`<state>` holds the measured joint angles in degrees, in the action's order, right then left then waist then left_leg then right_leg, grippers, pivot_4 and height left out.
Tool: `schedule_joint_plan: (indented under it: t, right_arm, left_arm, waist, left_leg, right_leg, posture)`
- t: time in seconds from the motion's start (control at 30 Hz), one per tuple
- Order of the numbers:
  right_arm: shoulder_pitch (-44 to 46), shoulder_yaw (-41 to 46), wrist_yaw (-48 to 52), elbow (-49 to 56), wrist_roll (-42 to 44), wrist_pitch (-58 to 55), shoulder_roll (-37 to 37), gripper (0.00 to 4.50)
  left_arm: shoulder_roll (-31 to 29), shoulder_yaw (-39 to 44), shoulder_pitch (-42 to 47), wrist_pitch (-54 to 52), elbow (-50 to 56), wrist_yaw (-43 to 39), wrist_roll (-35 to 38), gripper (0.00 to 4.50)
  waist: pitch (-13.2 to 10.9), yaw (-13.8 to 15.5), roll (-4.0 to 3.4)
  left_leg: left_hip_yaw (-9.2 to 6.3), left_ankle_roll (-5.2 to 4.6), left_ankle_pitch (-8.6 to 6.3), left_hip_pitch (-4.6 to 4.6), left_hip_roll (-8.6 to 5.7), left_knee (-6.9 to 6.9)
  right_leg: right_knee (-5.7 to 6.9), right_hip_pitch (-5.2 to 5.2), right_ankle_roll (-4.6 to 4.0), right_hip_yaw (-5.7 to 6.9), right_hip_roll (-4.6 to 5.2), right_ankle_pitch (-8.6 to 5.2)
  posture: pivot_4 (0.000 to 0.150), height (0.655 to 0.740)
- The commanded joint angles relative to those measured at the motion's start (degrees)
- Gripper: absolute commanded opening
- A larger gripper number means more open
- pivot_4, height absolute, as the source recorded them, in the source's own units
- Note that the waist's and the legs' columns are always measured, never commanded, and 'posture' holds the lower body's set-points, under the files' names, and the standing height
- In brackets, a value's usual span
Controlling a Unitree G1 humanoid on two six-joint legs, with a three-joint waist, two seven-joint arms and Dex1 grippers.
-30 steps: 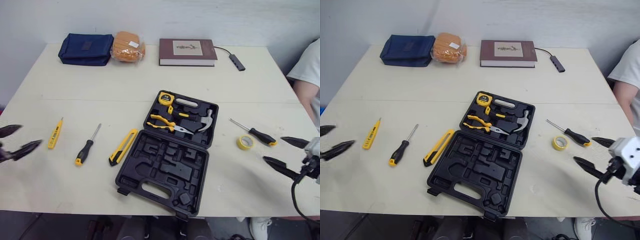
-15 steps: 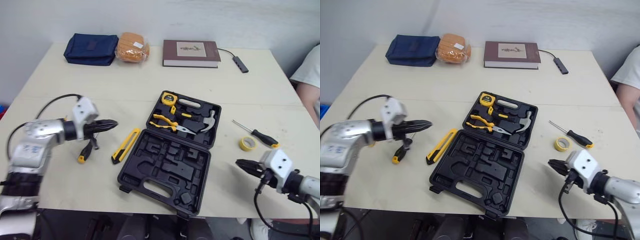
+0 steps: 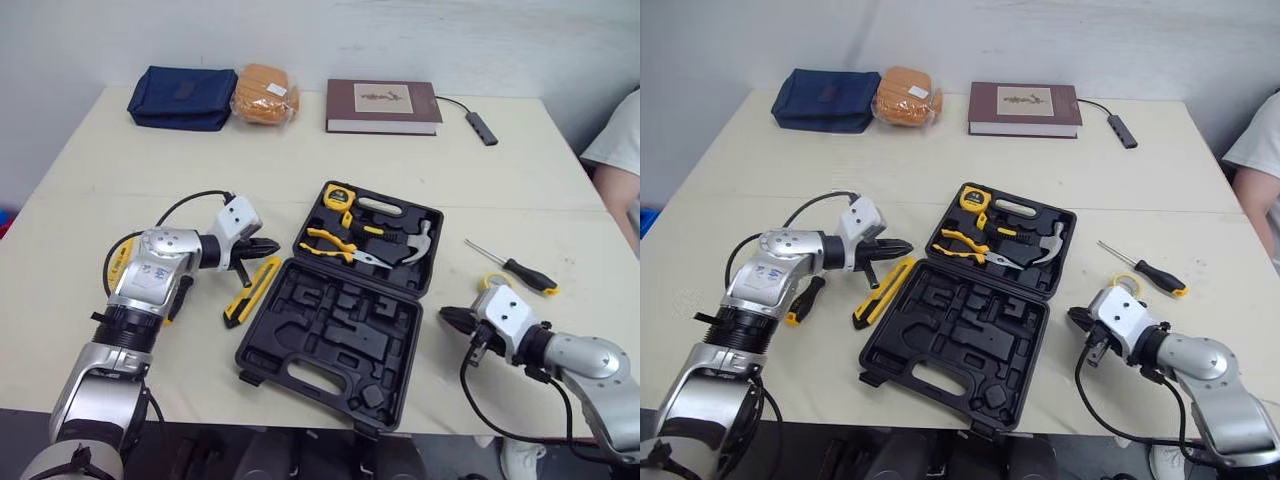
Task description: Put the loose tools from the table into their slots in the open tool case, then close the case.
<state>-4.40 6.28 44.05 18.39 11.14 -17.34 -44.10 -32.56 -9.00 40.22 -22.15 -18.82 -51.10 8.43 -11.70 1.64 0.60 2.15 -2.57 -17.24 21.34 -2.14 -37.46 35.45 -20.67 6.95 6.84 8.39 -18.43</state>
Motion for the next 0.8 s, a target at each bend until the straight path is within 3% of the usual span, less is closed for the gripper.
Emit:
schedule_joint_plan:
  t: [0.03, 0.57, 0.8]
  right_arm:
    - [0.53, -0.05, -0.44, 1.72, -0.21, -0.11, 0.27, 0.00]
    - [5.71, -3.41, 0.25, 0.66, 0.00, -0.75, 1.11, 0.00]
    - [7.72, -4.19, 1.58, -1.03, -0.36, 0.05, 0.89, 0.00]
  left_arm:
    - [-0.06, 0.37, 1.39, 0.54, 0.89, -1.35, -0.20, 0.06]
    - [2.02, -1.02, -0.40, 1.15, 2.78, -4.07, -0.72, 0.06]
    - [1.80, -2.04, -2.81, 0.06, 9.65, -7.79, 0.98, 0.06]
  waist:
    - [0.00, -0.04, 0.00]
    - [0.00, -0.12, 0.00]
    - [0.00, -0.13, 0.00]
  left_leg:
    - [-0.02, 0.00, 0.00, 0.02, 0.00, -0.01]
    - [-0.01, 0.00, 0.00, 0.02, 0.00, -0.04]
    - [-0.01, -0.01, 0.00, 0.03, 0.00, -0.04]
  right_leg:
    - [0.00, 0.00, 0.00, 0.01, 0.00, 0.00]
    - [0.02, 0.00, 0.00, 0.01, 0.00, 0.00]
    - [0.00, 0.00, 0.00, 0.01, 0.01, 0.00]
  posture:
    - [0.150, 0.7400]
    - [0.150, 0.7400]
    - [0.150, 0.7400]
